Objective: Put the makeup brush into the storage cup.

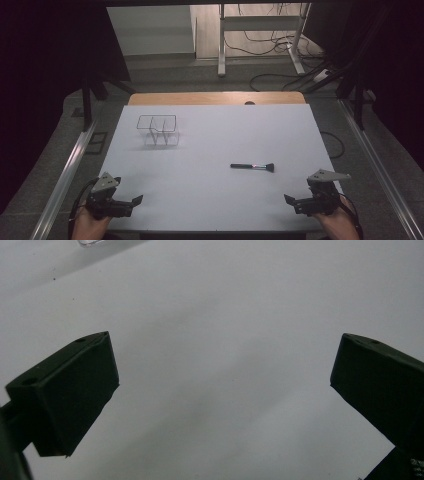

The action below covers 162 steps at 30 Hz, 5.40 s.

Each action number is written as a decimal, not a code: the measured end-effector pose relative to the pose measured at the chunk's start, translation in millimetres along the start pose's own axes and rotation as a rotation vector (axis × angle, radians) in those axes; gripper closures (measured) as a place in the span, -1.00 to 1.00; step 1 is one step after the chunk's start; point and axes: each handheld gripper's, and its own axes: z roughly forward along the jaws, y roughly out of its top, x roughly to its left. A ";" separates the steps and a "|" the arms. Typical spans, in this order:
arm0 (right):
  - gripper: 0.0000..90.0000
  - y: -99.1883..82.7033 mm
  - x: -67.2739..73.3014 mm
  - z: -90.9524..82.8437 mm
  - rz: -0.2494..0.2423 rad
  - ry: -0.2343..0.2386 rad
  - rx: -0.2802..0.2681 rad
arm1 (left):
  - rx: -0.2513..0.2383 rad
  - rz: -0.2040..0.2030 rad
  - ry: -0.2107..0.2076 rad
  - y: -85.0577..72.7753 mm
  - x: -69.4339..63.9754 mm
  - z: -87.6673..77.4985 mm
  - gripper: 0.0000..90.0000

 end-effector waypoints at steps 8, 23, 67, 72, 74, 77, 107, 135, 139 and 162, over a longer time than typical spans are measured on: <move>-1.00 2.4 -1.2 2.0 -0.008 0.002 0.007 | 0.003 0.002 -0.001 0.1 -0.1 0.5 -1.00; -1.00 12.3 -1.9 5.3 -0.014 0.000 0.029 | 0.008 0.011 0.004 0.2 -0.4 1.1 -1.00; -1.00 36.0 -10.0 15.9 -0.061 -0.021 0.174 | 0.016 0.017 0.010 0.1 -0.5 2.7 -1.00; -1.00 39.8 -11.5 16.1 -0.061 -0.025 0.175 | 0.019 0.020 0.009 0.2 -0.5 3.1 -1.00; -1.00 41.9 -12.4 16.4 -0.064 -0.029 0.179 | 0.019 0.021 0.010 0.2 -0.5 3.2 -1.00; -1.00 44.4 -13.4 17.5 -0.067 -0.031 0.183 | 0.022 0.021 0.009 0.1 -0.5 3.4 -1.00; -1.00 72.1 -16.5 40.9 -0.095 -0.017 0.241 | 0.030 0.032 0.007 0.5 -0.9 4.1 -1.00; -1.00 95.5 -10.8 67.7 -0.136 -0.014 0.292 | 0.039 0.037 0.005 0.5 -1.4 5.1 -1.00; -1.00 97.2 -10.2 72.3 -0.130 -0.004 0.299 | 0.040 0.038 0.004 0.5 -1.4 5.3 -1.00; -1.00 112.2 -2.3 90.4 -0.159 0.009 0.316 | 0.047 0.043 0.003 0.6 -1.6 6.2 -1.00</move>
